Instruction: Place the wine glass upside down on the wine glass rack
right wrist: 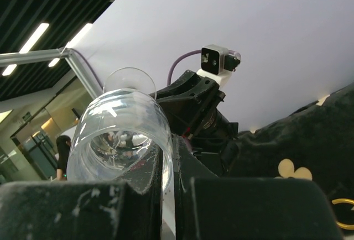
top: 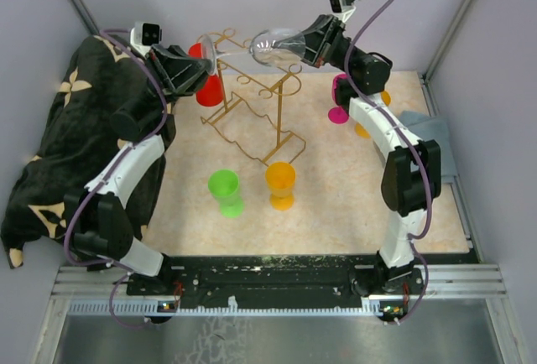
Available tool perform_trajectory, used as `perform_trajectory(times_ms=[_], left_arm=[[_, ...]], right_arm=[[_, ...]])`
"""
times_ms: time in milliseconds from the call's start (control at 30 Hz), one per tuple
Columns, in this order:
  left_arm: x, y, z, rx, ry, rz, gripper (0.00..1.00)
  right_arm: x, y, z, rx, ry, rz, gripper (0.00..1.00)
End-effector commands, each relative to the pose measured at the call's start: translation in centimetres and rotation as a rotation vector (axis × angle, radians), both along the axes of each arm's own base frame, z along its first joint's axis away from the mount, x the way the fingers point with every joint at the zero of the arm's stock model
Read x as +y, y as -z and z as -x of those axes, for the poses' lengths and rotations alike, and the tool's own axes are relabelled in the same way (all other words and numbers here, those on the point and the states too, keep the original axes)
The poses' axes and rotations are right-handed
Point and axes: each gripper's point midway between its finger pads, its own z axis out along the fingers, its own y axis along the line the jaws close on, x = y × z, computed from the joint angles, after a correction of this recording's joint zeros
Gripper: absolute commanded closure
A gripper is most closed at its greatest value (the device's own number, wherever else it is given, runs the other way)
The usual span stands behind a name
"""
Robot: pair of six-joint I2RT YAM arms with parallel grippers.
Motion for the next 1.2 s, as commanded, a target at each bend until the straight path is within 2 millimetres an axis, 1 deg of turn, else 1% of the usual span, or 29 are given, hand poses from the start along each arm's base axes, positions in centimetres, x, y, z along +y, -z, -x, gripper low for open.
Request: perform_trajectory(times_ms=[0, 67, 167, 367, 400, 467, 533, 633, 867, 1033, 1167], left_arm=[[1.0, -2.0, 4.6, -0.134, 0.066, 0.041, 0.78], [1.0, -2.0, 4.5, -0.13, 0.067, 0.044, 0.9], [1.2, -1.9, 4.4, -0.117, 0.063, 0.056, 1.0], [1.2, -2.1, 4.4, -0.107, 0.056, 0.057, 1.0], [1.2, -2.2, 4.5, -0.111, 0.054, 0.056, 1.0], [1.2, -2.5, 4.7, -0.129, 0.054, 0.051, 1.0], [1.2, -2.9, 4.9, -0.141, 0.056, 0.048, 1.0], [1.5, -3.5, 5.1, -0.152, 0.052, 0.055, 1.0], [2.6, -4.4, 5.0, -0.156, 0.023, 0.059, 1.0], [3.6, -5.5, 5.1, -0.174, -0.007, 0.063, 1.0], [4.6, -6.2, 5.2, -0.186, -0.041, 0.069, 1.0]], right_arm=[[-0.7, -3.2, 1.8, -0.094, 0.01, -0.076, 1.0], [-0.7, -3.2, 1.8, -0.092, 0.011, -0.075, 1.0], [-0.7, -3.3, 1.8, -0.092, 0.012, -0.073, 1.0], [-0.7, -3.2, 1.8, -0.093, 0.013, -0.071, 1.0], [-0.7, -3.1, 1.9, -0.095, 0.015, -0.074, 0.98], [-0.8, -2.9, 1.8, -0.091, 0.017, -0.078, 0.82], [-0.8, -2.7, 1.7, -0.087, 0.021, -0.078, 0.71], [-0.8, -2.6, 1.8, -0.095, 0.019, -0.073, 0.63], [-1.4, -2.0, 1.5, -0.09, 0.035, -0.062, 0.58], [-2.1, -0.9, 0.9, -0.076, 0.058, -0.035, 0.57], [-2.4, 0.2, 0.3, -0.075, 0.1, 0.02, 0.57]])
